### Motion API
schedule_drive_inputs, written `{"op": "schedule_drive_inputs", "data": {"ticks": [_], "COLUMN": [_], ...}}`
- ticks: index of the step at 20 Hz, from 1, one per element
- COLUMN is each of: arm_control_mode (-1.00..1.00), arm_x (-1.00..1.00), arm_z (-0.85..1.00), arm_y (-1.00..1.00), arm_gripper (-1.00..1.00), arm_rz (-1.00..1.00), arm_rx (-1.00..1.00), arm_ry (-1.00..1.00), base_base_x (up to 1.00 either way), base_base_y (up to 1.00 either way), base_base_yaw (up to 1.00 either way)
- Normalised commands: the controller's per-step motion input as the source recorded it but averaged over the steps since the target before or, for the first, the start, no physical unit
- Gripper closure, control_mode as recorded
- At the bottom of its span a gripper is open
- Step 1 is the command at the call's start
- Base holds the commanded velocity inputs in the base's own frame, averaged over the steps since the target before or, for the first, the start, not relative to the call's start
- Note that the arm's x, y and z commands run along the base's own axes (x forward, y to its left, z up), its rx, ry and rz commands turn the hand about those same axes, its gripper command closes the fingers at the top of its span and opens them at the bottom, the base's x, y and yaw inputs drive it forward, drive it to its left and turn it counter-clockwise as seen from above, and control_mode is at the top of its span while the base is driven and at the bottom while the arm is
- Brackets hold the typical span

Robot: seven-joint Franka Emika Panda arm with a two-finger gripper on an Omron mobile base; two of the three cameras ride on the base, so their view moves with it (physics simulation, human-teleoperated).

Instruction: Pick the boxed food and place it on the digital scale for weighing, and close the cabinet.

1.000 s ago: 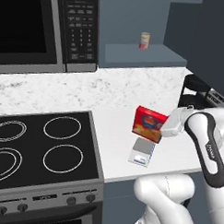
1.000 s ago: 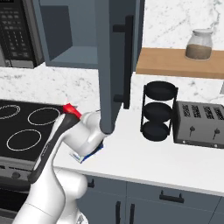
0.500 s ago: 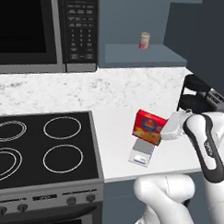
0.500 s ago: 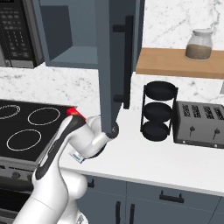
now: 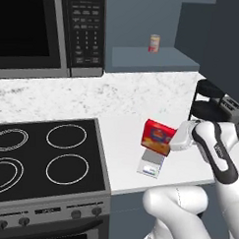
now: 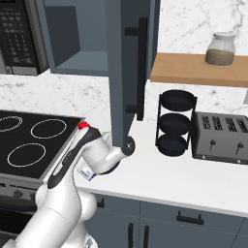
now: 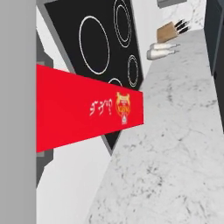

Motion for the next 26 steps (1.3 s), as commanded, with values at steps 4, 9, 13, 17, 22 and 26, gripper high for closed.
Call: {"op": "schedule_drive_inputs", "data": {"ticks": [4, 9, 13, 17, 22, 26], "arm_control_mode": [-1.00, -1.00, -1.00, -1.00, -1.00, -1.00], "arm_x": [0.25, 0.13, 0.16, 0.19, 0.30, 0.25], "arm_z": [-0.29, -0.24, -0.23, -0.26, -0.25, -0.19], "arm_y": [-0.02, -0.10, -0.08, -0.07, 0.00, 0.00], "arm_gripper": [1.00, 1.00, 1.00, 1.00, 1.00, 1.00], "arm_rz": [0.00, 0.01, 0.00, 0.01, 0.00, 0.00], "arm_rx": [0.00, 0.00, 0.00, 0.00, 0.00, 0.00], "arm_ry": [0.00, 0.00, 0.00, 0.00, 0.00, 0.00], "base_base_x": [0.00, 0.00, 0.00, 0.00, 0.00, 0.00], "base_base_y": [0.00, 0.00, 0.00, 0.00, 0.00, 0.00], "base_base_yaw": [0.00, 0.00, 0.00, 0.00, 0.00, 0.00]}}
